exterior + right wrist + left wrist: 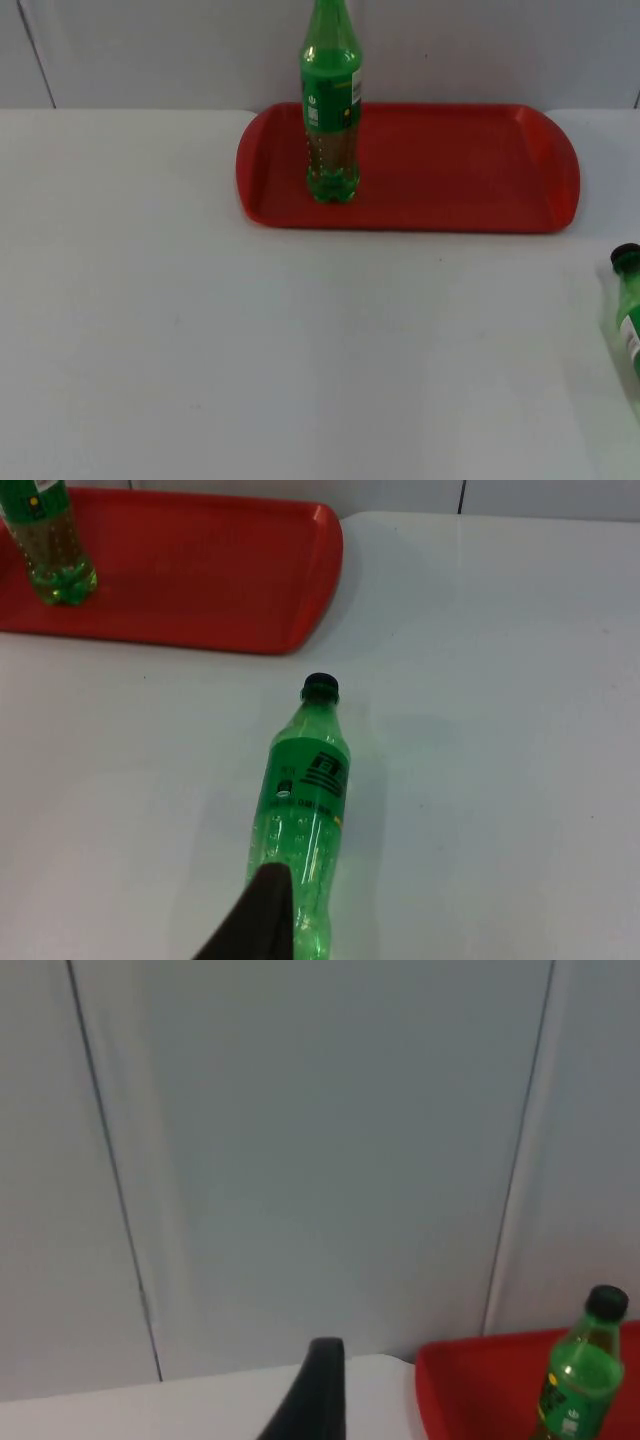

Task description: Place the bottle upright on the tray.

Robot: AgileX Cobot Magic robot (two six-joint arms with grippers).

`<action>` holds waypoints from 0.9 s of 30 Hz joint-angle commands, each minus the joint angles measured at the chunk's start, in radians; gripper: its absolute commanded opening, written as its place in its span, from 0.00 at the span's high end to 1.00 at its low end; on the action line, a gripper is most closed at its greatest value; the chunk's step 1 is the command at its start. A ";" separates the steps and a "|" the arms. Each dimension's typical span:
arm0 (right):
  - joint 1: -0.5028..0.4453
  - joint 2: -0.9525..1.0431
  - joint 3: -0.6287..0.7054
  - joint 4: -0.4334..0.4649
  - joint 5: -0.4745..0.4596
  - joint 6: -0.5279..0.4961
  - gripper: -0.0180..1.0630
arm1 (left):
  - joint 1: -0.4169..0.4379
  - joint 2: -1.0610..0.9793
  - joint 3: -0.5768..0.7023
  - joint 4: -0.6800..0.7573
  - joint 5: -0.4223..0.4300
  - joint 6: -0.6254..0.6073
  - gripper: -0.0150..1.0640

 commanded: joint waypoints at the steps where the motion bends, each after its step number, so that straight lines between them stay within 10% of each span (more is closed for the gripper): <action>1: -0.004 -0.003 0.006 0.003 -0.006 -0.009 0.01 | 0.001 -0.050 0.052 -0.036 0.002 0.016 0.20; 16: -0.004 -0.003 0.006 0.003 -0.006 -0.009 0.01 | -0.015 -0.370 0.319 -0.061 0.043 0.019 0.20; 27: -0.004 -0.003 0.006 0.003 -0.006 -0.009 0.01 | -0.201 -0.528 0.344 0.004 0.201 0.063 0.20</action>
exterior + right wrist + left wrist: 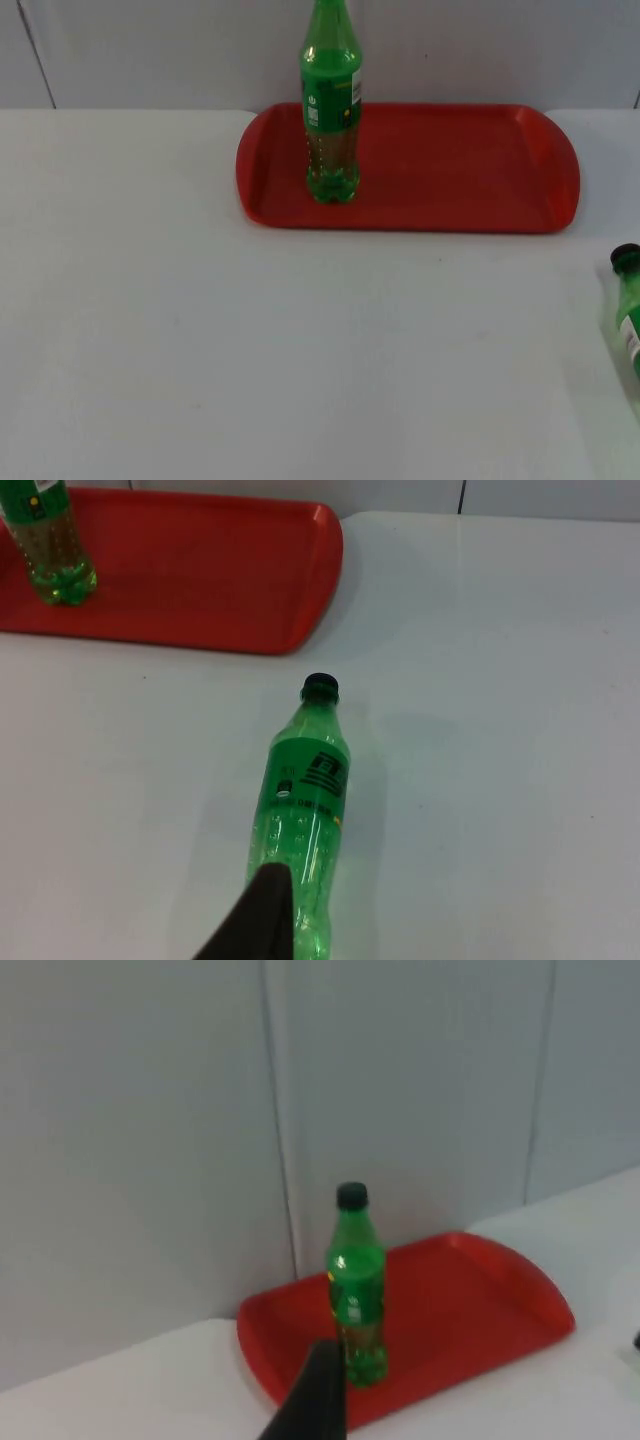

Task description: Place the bottle upright on the tray.

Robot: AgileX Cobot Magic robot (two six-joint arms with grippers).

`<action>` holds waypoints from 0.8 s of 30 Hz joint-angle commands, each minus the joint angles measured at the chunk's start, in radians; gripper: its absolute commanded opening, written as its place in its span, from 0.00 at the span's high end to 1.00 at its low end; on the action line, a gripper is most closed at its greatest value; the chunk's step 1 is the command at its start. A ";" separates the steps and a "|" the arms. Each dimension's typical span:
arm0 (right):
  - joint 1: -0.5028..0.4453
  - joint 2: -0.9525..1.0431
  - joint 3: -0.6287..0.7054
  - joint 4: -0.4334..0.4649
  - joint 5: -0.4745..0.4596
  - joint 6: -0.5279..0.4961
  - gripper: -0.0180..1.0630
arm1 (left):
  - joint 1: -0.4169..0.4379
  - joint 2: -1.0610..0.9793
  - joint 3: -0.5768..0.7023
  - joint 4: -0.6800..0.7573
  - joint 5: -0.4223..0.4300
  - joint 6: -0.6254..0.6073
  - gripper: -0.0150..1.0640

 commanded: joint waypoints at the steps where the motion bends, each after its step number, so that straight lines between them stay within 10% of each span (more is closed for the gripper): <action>1: -0.004 -0.003 0.006 0.003 -0.006 -0.009 0.01 | -0.009 -0.029 0.004 0.042 0.058 -0.006 0.20; 24: -0.004 -0.003 0.006 0.003 -0.006 -0.009 0.01 | -0.004 -0.342 0.004 0.544 0.324 -0.600 0.20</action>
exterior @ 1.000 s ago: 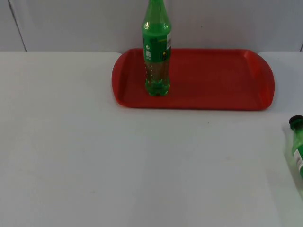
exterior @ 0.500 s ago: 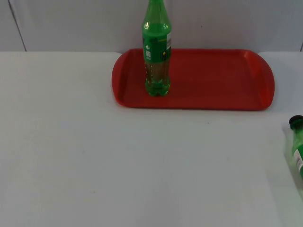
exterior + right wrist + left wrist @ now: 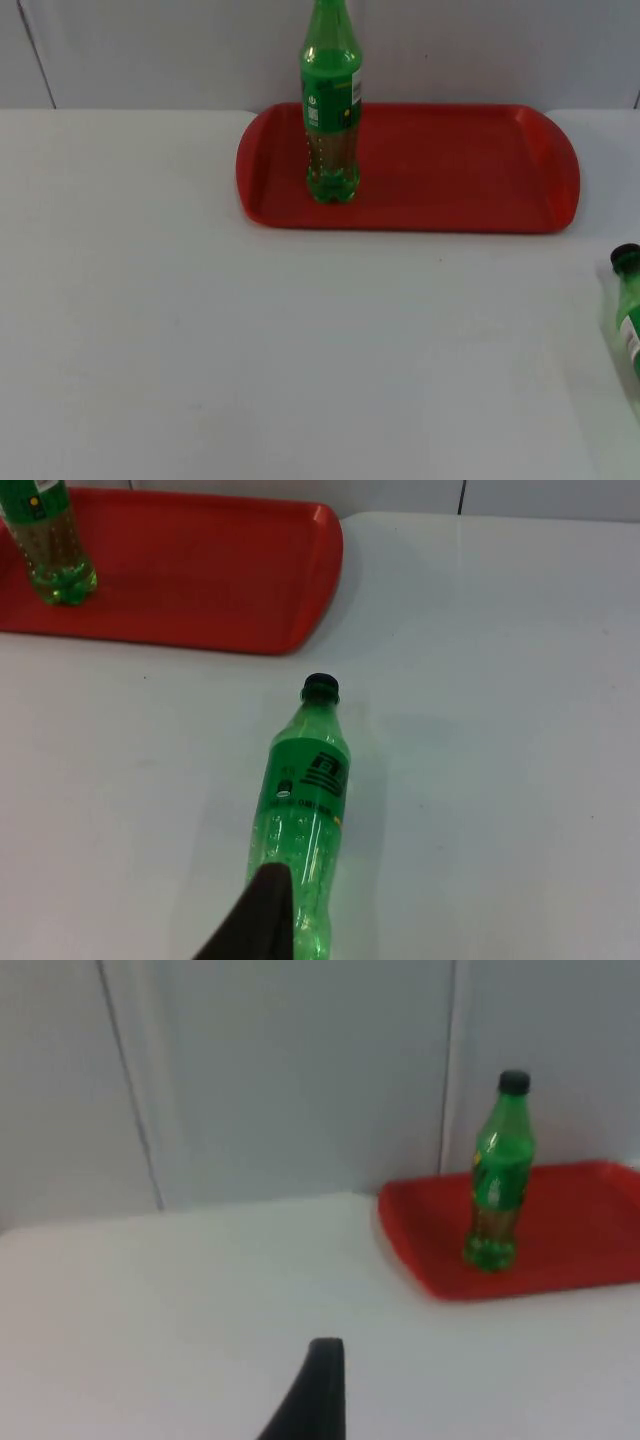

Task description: Place the bottle upright on the tray.

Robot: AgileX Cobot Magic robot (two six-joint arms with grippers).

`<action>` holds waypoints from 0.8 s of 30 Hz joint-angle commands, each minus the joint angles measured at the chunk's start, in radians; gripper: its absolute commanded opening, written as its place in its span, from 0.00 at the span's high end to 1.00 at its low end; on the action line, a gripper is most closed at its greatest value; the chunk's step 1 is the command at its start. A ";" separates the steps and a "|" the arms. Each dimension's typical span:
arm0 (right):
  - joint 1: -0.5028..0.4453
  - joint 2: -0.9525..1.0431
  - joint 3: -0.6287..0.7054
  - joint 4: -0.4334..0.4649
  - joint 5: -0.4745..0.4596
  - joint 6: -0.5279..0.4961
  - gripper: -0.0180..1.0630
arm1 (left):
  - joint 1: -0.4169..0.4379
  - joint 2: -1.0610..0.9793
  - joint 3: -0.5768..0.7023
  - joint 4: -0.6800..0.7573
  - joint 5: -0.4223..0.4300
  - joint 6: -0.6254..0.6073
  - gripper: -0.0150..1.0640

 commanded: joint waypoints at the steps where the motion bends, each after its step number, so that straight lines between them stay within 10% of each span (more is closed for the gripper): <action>1: -0.004 -0.003 0.006 0.003 -0.006 -0.009 0.01 | -0.002 -0.004 0.003 0.023 0.041 -0.031 0.20; 24: -0.004 -0.003 0.006 0.003 -0.006 -0.009 0.01 | -0.002 -0.004 0.199 0.094 0.046 -0.076 0.20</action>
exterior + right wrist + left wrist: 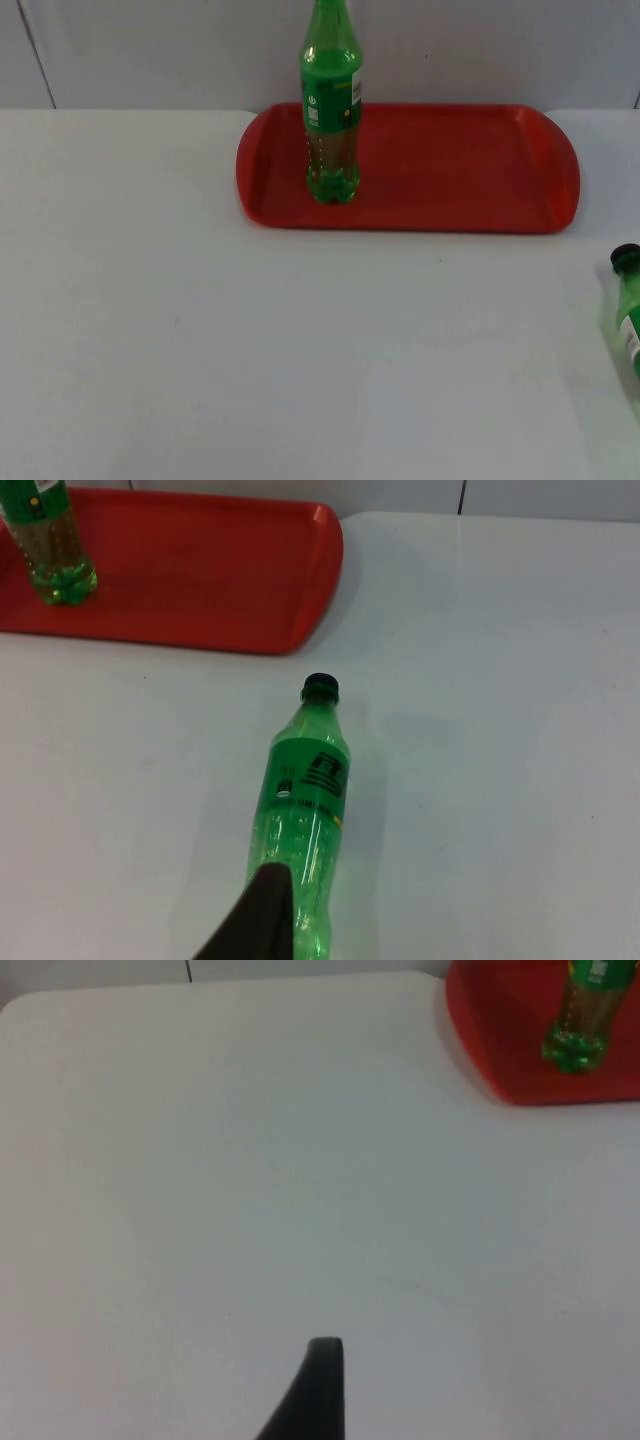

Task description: Place the bottle upright on the tray.

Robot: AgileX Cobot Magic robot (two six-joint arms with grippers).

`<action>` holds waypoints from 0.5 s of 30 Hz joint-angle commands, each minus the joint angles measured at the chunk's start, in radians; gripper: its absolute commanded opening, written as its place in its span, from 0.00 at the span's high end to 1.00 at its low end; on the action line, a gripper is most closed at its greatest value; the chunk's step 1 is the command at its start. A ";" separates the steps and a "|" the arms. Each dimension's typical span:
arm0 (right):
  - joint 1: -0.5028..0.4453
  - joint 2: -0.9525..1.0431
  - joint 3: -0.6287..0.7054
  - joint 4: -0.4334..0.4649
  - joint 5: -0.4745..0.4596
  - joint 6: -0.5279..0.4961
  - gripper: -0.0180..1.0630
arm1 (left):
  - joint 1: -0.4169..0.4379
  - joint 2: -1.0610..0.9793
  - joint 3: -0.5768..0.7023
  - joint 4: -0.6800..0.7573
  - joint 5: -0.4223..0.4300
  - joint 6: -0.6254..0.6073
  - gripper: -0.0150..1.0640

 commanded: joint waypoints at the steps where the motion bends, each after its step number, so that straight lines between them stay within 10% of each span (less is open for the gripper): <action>1: -0.004 -0.003 0.006 0.003 -0.006 -0.009 0.01 | -0.002 -0.002 0.004 0.007 -0.011 -0.003 0.20; 15: -0.004 -0.003 0.006 0.003 -0.006 -0.009 0.01 | -0.002 -0.002 0.004 0.088 -0.008 -0.206 0.20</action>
